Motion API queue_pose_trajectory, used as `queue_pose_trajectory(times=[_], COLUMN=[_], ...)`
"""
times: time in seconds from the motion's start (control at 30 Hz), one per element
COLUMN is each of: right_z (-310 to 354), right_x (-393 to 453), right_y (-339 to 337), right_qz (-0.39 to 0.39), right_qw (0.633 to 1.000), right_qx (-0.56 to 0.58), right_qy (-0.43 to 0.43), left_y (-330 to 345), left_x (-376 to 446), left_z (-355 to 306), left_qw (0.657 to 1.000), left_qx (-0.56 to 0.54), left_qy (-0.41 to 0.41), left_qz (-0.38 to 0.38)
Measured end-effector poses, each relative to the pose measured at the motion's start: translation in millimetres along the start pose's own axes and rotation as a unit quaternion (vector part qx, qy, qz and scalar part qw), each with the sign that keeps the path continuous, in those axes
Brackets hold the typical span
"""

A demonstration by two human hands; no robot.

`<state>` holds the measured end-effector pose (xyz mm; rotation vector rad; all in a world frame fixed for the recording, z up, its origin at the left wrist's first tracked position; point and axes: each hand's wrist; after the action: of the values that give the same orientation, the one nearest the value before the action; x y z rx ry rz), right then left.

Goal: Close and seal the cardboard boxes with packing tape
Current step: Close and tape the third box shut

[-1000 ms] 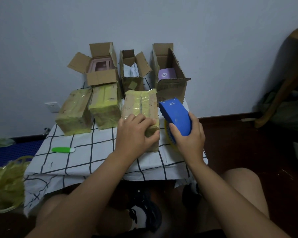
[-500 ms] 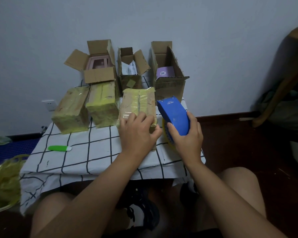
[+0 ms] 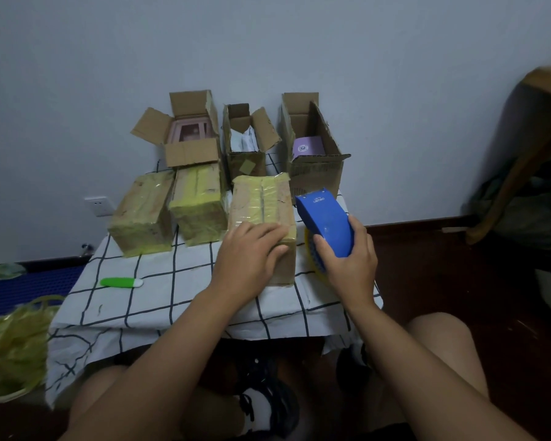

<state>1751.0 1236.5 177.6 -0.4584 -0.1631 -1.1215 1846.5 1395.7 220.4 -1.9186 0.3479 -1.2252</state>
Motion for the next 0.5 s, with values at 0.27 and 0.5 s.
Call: queue_pose_trajectory(times=[0.27,0.5], right_z=[-2.3,-4.6], right_x=[-1.6,-0.4], right_y=[-0.9,1.4], right_qz=[-0.001,0.001], right_qw=[1.000,1.000], right_qx=[0.005,-0.001], right_qy=[0.005,0.003], left_y=[2.4,5.7], left_x=[10.9,10.6], left_z=[-15.5,-1.1], left_qw=[0.999,0.997], left_qx=[-0.021,0.022], left_qy=[-0.035,0.049], left_qz=[-0.002,-0.055])
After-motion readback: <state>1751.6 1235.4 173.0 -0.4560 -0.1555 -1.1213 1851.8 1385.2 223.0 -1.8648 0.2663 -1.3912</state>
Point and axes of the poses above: each hand's wrist, its own x-axis towards the middle knuckle, its own y-axis out of the palm, z = x × y, and after that the axes turned 6 degrees about -z, right-handed
